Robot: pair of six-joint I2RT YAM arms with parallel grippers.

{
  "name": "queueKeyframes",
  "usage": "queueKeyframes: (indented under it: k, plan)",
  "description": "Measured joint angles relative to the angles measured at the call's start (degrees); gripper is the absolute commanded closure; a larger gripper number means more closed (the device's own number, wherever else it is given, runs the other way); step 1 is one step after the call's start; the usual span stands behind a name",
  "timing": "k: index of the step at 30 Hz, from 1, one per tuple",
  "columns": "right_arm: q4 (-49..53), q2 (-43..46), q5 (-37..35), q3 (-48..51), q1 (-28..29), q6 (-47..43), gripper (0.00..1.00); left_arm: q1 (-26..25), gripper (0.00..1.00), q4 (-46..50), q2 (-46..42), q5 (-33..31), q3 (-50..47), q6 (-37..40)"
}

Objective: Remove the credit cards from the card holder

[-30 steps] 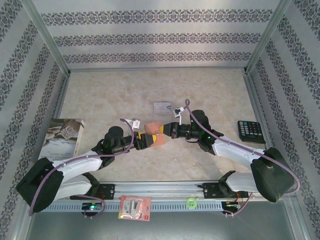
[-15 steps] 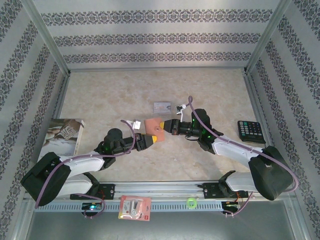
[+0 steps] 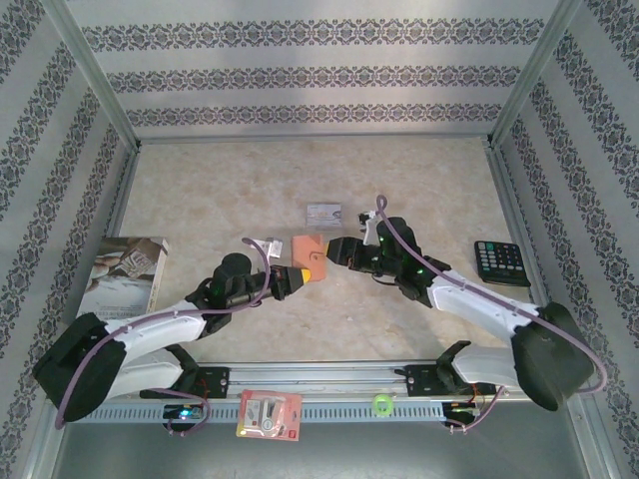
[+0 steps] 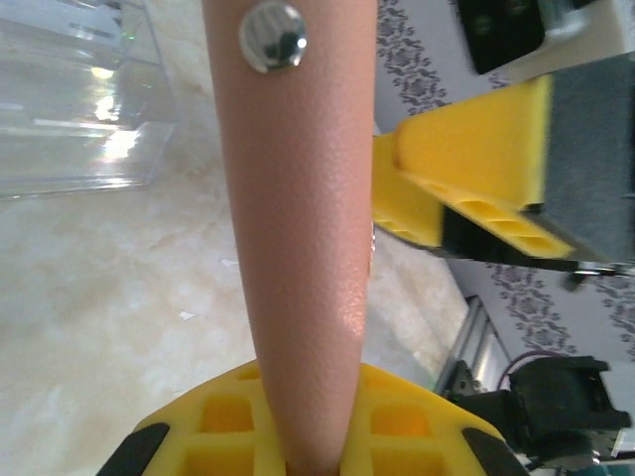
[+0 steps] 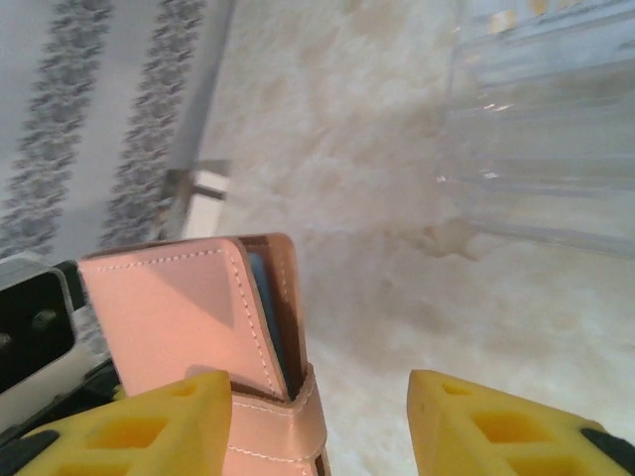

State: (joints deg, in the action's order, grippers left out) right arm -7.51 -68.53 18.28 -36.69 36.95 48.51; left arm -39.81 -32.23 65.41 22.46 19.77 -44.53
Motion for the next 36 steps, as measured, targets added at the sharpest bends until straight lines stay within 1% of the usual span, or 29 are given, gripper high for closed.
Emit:
queueKeyframes:
  k: [2,5,10,16,28,30,36]
  plan:
    - [5.7,2.5,-6.0,-2.9,4.0,-1.4,0.47,-1.0,1.0,3.2,-1.1,-3.1,0.4,0.7]
    - [11.6,3.4,-11.8,-7.1,8.5,-2.9,0.46,-2.2,1.0,7.0,-2.1,-7.2,1.2,1.5]
    - [18.6,-2.3,-19.1,-13.8,13.6,-5.1,0.46,-4.5,1.0,10.2,-2.6,-11.2,2.8,2.6]
    - [22.3,-6.7,-22.9,-15.2,16.2,-6.0,0.47,-5.5,1.0,11.5,-2.6,-13.3,3.3,3.4]
    - [22.7,-10.8,-24.0,-18.1,17.2,-6.9,0.47,-5.9,1.0,12.2,-3.0,-13.7,3.3,3.7]
    - [22.7,-11.9,-24.1,-18.6,17.2,-7.0,0.52,-5.9,1.0,12.6,-3.0,-13.6,3.3,3.7]
    - [23.2,-13.6,-24.7,-20.3,17.6,-8.4,0.74,-5.9,1.0,13.1,-3.1,-13.7,3.3,3.7]
